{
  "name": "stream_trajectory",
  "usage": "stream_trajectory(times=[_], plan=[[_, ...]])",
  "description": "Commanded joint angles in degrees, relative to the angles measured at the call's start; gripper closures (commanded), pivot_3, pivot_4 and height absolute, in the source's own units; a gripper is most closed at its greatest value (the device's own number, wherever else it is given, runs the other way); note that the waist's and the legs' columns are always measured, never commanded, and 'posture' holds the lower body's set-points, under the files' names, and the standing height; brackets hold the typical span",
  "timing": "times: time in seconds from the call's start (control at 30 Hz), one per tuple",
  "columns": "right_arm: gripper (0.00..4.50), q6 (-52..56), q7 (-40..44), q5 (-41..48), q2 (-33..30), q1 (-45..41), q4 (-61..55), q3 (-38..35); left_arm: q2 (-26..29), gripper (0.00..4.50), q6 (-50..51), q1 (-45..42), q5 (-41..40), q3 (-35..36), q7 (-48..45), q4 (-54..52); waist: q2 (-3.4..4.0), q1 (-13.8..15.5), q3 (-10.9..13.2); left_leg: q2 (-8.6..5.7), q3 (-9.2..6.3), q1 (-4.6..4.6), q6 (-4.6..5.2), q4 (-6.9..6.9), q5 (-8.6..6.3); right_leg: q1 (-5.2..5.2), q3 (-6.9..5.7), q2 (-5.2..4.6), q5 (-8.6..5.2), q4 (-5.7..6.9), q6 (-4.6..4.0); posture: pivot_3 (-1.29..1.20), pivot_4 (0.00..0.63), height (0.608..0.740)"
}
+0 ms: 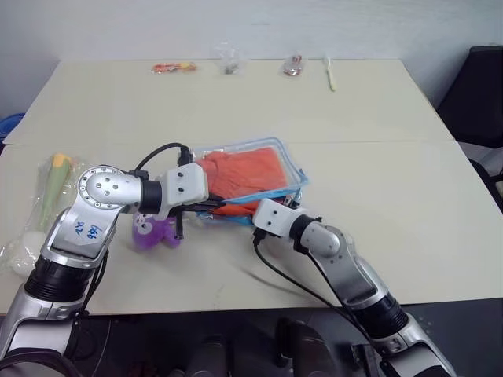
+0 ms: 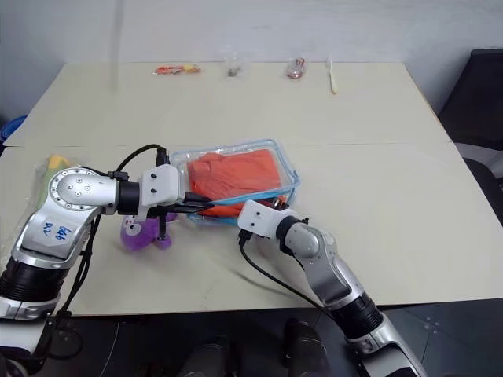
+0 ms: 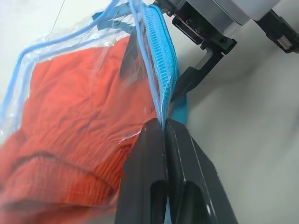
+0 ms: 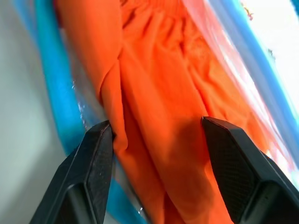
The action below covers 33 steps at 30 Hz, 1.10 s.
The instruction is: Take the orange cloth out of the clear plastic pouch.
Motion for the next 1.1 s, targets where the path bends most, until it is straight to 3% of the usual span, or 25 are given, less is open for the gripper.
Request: stream_trajectory(times=[0.03,0.53,0.83,1.1], plan=[[1.5,-1.2,-0.6,-1.3,0.2,-2.2,-0.5,0.2,-0.2,4.5,-1.6,0.0,-0.2,0.6,0.2,-0.8,0.0,-0.1,0.0,0.0,0.01,0.0,0.0,0.0,0.0,0.0,0.0,0.0,0.0,0.0,0.0,0.0,0.15,0.74],[1.5,-15.9,-7.2,-9.6,-0.7,-9.9,20.8,5.8,-0.5,4.5,-1.3,-0.3,-0.4,0.6,0.6,-1.0,0.0,-0.2,0.0,0.05,0.02,0.02,-0.03,-0.03,0.02,-0.01,0.02,-0.02,0.0,0.01,0.0,0.0,0.15,0.74],[4.48,-14.9,-4.0,-6.4,-0.7,-7.0,17.5,3.3,-0.8,4.5,-1.7,-0.2,0.0,0.4,1.2,-0.5,0.0,0.0,0.0,0.08,-0.01,0.01,-0.02,-0.03,0.02,0.0,0.02,-0.07,0.0,0.01,0.0,0.0,0.15,0.74],[4.48,-12.9,0.3,-5.3,-2.2,-4.0,8.6,1.5,-2.3,4.5,-1.9,0.0,1.9,-0.9,2.7,0.8,0.0,0.0,0.0,0.07,-0.03,0.0,-0.02,-0.04,0.02,0.0,0.0,-0.05,0.0,0.0,0.0,0.0,0.15,0.74]])
